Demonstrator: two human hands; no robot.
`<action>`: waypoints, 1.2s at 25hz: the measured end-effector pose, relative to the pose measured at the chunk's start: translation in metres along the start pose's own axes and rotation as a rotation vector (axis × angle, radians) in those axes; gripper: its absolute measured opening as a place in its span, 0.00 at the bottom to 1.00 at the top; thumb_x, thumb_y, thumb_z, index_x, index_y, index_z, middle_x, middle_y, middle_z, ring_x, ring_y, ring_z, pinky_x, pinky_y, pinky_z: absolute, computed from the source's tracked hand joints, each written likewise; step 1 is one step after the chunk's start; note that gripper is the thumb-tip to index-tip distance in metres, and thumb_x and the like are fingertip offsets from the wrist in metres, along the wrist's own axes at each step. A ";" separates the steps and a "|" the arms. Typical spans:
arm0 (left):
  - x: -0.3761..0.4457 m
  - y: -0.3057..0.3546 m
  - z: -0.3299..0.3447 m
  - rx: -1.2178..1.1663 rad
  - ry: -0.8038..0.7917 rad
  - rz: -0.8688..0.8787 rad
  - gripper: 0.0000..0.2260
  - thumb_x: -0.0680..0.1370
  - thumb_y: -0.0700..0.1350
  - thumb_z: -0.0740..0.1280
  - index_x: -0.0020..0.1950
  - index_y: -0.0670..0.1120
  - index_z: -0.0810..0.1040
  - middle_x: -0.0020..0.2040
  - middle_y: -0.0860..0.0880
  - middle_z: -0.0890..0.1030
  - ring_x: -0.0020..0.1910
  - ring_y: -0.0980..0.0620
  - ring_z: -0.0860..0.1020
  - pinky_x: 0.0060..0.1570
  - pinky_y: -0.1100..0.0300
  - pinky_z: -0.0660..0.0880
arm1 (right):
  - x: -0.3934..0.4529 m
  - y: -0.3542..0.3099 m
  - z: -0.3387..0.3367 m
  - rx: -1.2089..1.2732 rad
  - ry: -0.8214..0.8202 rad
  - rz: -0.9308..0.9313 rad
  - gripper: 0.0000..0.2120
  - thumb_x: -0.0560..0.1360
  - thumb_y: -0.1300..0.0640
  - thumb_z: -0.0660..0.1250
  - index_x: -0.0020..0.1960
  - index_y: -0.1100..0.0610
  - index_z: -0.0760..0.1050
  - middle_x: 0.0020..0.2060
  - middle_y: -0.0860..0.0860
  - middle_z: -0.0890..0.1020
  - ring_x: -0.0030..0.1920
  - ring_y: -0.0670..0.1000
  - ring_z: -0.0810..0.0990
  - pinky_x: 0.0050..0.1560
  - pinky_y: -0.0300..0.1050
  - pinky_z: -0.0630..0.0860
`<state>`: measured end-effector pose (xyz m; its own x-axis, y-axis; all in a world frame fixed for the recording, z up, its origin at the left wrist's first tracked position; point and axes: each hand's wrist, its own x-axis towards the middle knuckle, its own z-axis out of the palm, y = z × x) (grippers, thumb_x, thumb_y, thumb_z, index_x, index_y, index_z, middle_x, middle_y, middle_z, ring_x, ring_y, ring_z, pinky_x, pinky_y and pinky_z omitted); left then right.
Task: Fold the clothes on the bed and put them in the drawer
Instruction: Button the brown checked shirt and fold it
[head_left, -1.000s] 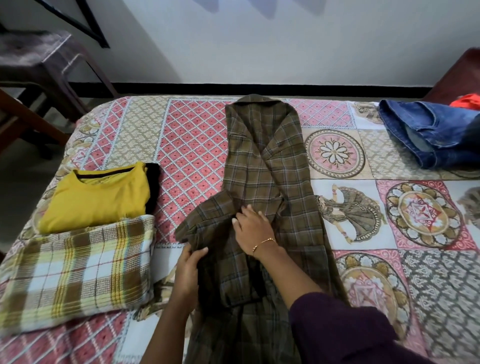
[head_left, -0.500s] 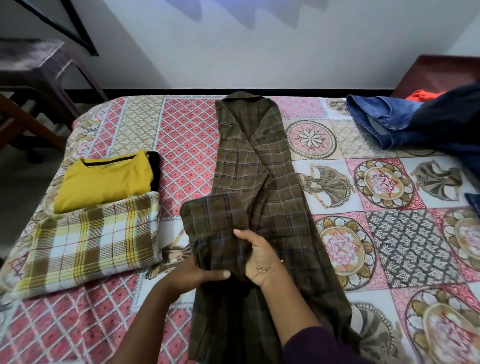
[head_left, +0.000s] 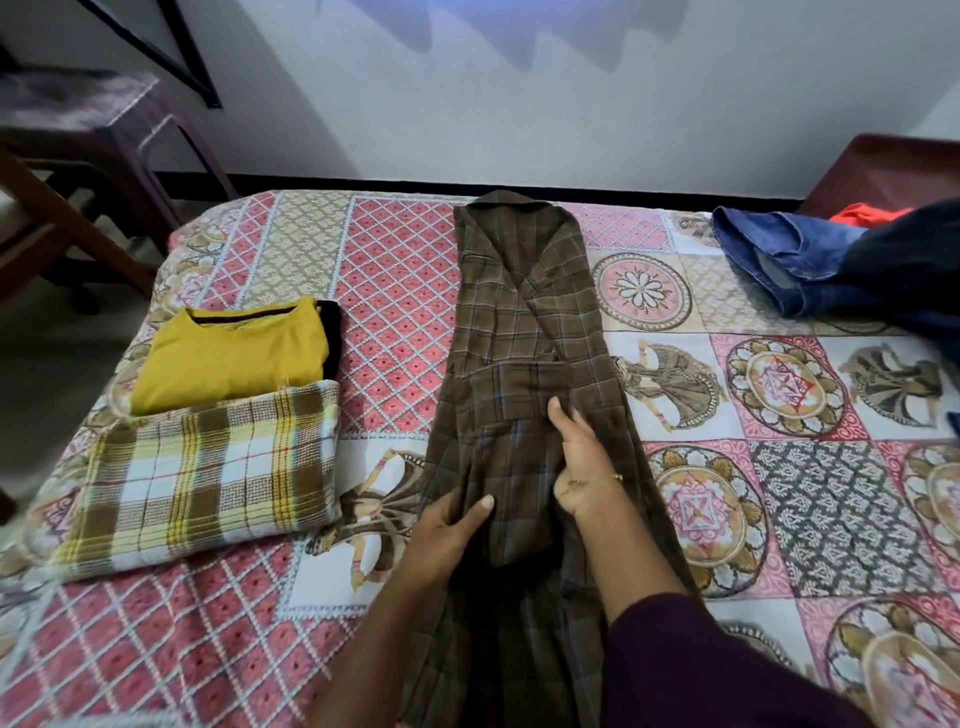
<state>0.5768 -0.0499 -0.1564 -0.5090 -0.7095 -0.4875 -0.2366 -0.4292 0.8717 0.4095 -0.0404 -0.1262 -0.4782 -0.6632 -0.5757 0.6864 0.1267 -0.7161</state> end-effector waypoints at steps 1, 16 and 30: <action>0.008 -0.003 0.000 0.124 0.071 0.020 0.10 0.77 0.48 0.66 0.56 0.45 0.79 0.53 0.48 0.82 0.54 0.50 0.80 0.55 0.55 0.77 | 0.014 -0.001 0.000 -0.054 0.074 0.011 0.10 0.79 0.53 0.61 0.59 0.54 0.73 0.52 0.54 0.80 0.51 0.55 0.80 0.54 0.57 0.76; 0.032 -0.035 -0.023 0.756 0.466 -0.215 0.29 0.71 0.69 0.63 0.57 0.45 0.76 0.53 0.44 0.80 0.52 0.42 0.78 0.50 0.51 0.76 | 0.041 0.048 0.017 -0.957 0.439 -0.129 0.25 0.81 0.52 0.55 0.73 0.64 0.59 0.69 0.60 0.67 0.69 0.59 0.65 0.67 0.50 0.63; -0.102 -0.080 -0.006 1.366 0.072 0.117 0.11 0.80 0.45 0.56 0.61 0.44 0.71 0.58 0.45 0.75 0.56 0.46 0.76 0.48 0.56 0.72 | -0.094 0.152 -0.011 -0.950 0.439 0.029 0.11 0.78 0.62 0.60 0.57 0.63 0.76 0.56 0.59 0.79 0.57 0.57 0.76 0.58 0.47 0.74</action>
<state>0.6525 0.0538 -0.1766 -0.5486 -0.7480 -0.3736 -0.8361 0.4917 0.2432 0.5528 0.0494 -0.1860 -0.7560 -0.3483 -0.5543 0.0793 0.7918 -0.6057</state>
